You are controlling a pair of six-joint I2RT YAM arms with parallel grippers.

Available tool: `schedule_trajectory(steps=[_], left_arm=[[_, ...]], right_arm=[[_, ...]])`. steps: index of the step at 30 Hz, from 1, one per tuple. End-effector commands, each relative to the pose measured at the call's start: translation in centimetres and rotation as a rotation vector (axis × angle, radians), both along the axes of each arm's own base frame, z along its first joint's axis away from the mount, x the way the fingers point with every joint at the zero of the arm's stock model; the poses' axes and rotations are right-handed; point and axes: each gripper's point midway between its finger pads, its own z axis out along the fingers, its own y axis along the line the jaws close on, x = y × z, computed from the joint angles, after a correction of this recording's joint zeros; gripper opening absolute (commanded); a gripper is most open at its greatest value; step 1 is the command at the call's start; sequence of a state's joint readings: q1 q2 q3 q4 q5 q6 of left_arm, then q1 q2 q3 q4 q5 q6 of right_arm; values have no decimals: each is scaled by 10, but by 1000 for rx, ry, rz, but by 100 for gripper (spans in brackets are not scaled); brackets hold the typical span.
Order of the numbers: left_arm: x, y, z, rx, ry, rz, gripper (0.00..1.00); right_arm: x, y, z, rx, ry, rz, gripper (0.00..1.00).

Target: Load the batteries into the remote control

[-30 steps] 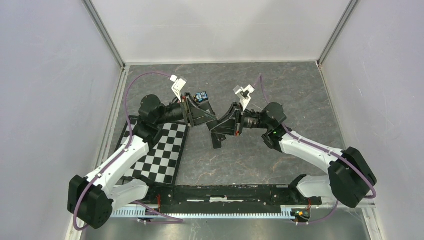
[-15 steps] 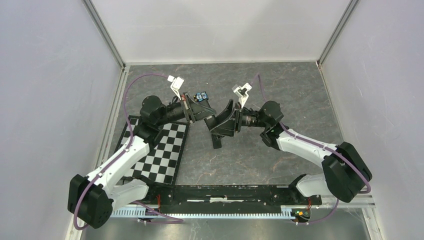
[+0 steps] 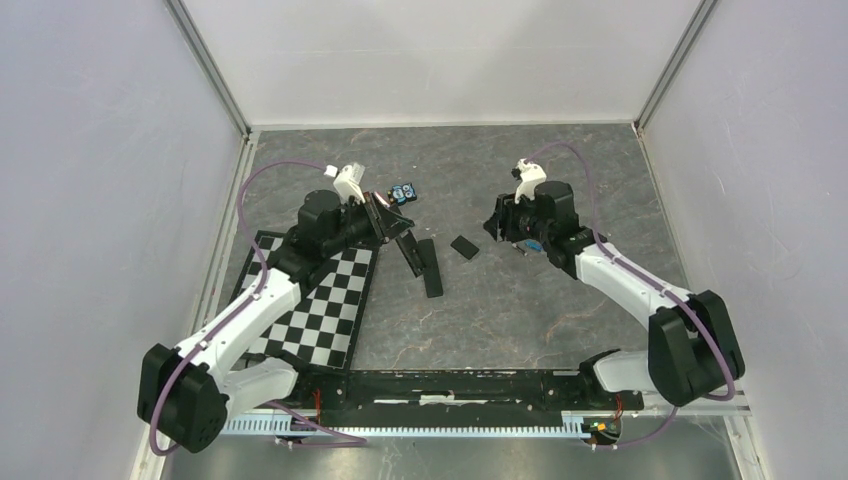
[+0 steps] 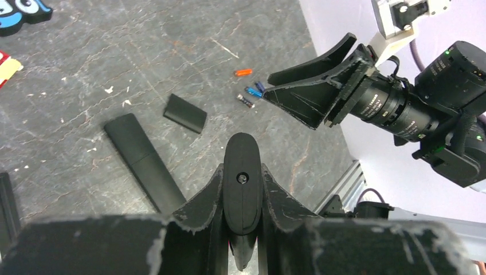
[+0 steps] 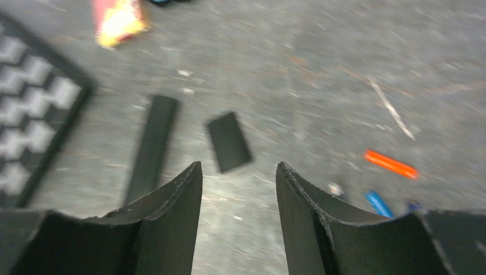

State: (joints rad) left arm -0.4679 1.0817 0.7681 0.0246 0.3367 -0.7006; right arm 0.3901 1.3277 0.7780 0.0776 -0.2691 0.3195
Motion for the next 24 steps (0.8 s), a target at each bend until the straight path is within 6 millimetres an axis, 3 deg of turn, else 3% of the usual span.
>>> schedule_trajectory(steps=[1, 6, 12, 24], left_arm=[[10, 5, 1, 49, -41, 28, 2], [11, 2, 1, 43, -33, 16, 2], [8, 2, 8, -8, -76, 18, 2], [9, 2, 8, 1, -73, 13, 2]], right_arm=[[17, -65, -36, -389, 0, -175, 54], [21, -76, -62, -529, 41, -139, 55], [24, -62, -86, -551, 114, -29, 50], [22, -71, -113, -611, 215, -39, 48]])
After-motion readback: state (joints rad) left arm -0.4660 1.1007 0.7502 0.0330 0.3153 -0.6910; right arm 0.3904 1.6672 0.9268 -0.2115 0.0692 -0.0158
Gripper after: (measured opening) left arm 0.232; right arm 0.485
